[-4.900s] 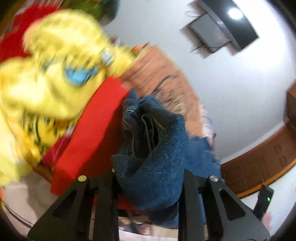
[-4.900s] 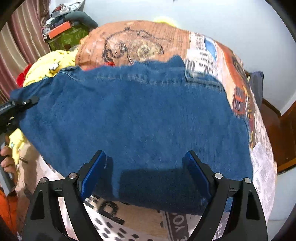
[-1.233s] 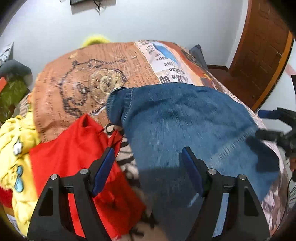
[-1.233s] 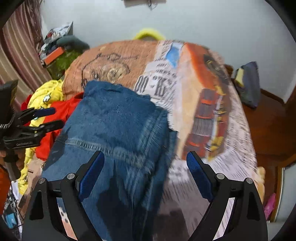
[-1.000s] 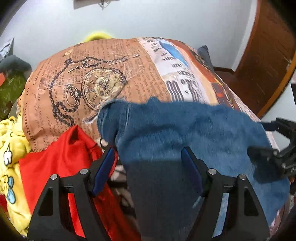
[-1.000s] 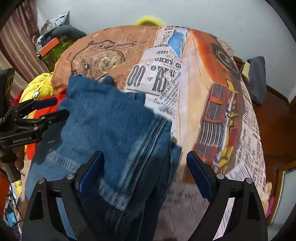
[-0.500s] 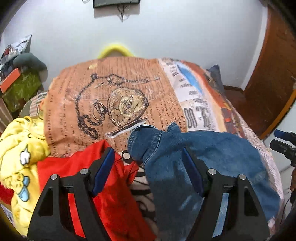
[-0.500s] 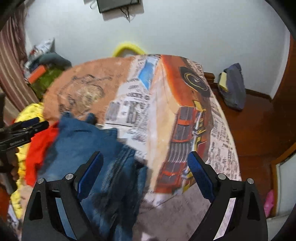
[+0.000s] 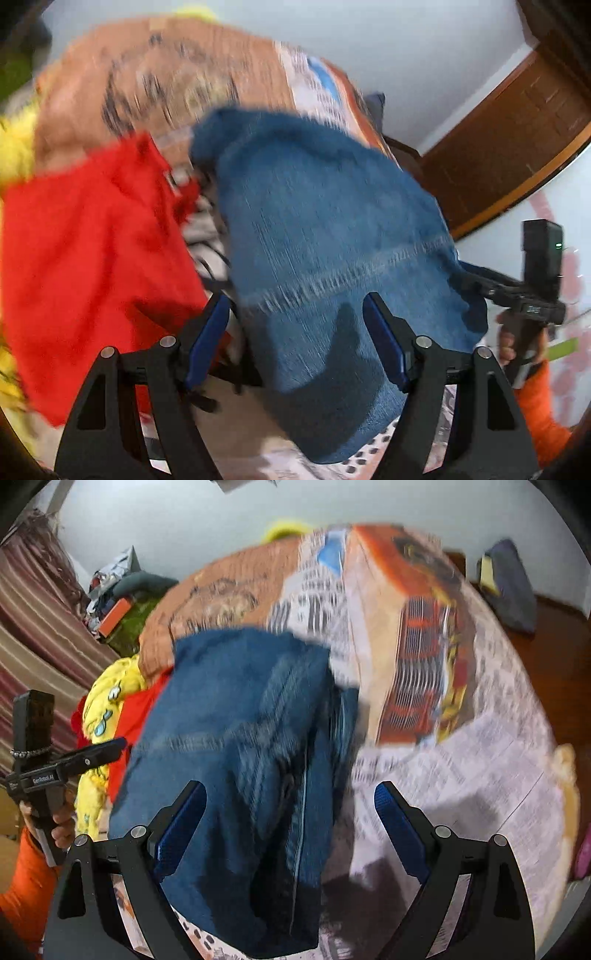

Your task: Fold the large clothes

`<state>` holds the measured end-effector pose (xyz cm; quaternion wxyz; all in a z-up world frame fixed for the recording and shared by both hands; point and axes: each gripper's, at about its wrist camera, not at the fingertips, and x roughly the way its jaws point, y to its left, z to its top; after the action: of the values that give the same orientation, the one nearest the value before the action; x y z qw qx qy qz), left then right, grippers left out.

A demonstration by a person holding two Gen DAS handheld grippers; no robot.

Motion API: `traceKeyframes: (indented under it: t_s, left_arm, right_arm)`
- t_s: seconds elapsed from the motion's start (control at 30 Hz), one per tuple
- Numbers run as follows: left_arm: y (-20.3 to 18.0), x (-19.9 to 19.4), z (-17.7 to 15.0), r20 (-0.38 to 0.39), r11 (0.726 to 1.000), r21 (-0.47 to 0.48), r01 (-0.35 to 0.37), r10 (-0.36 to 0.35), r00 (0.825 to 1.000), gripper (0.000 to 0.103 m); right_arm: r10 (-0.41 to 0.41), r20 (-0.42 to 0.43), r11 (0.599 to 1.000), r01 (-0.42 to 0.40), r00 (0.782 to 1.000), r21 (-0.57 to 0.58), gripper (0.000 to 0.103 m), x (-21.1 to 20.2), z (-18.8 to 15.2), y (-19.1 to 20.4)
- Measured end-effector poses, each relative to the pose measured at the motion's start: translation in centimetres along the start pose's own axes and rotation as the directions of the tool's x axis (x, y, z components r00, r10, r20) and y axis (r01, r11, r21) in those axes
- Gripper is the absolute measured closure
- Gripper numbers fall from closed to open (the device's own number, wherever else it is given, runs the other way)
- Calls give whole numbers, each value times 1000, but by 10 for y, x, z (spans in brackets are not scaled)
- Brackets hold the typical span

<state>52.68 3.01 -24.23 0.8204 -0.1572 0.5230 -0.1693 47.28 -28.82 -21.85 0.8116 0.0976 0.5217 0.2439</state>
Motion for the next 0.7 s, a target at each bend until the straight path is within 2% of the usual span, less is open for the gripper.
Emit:
traceKeyframes:
  t_s: [0.17,0.27,0.37,0.5,0.7]
  left_arm:
    - [16,29,2,-36,991,-104,78,-82,996,29]
    - [32,46,8,-51,965,-207,160,-174,983,28]
    - [39,57,11,-51,944,-252,214,-234,971,24]
    - [37,63,16,-34,945,-244,217,-232,972,19]
    - [28,71,30,-33,953,-241,182,-195,980,18]
  right_arm:
    - [96,-70,991,-89,993,101,12,23,-3,-17]
    - [169,-86,975,-154,982,162,12,33,4,-26]
    - [201,-84,966,-184,976,182,10,41,10,-28]
    - [179,-85,975,-165,980,149,9,47,17,-22]
    - [129,-93,990,-123,987,74,10,50,22,-8]
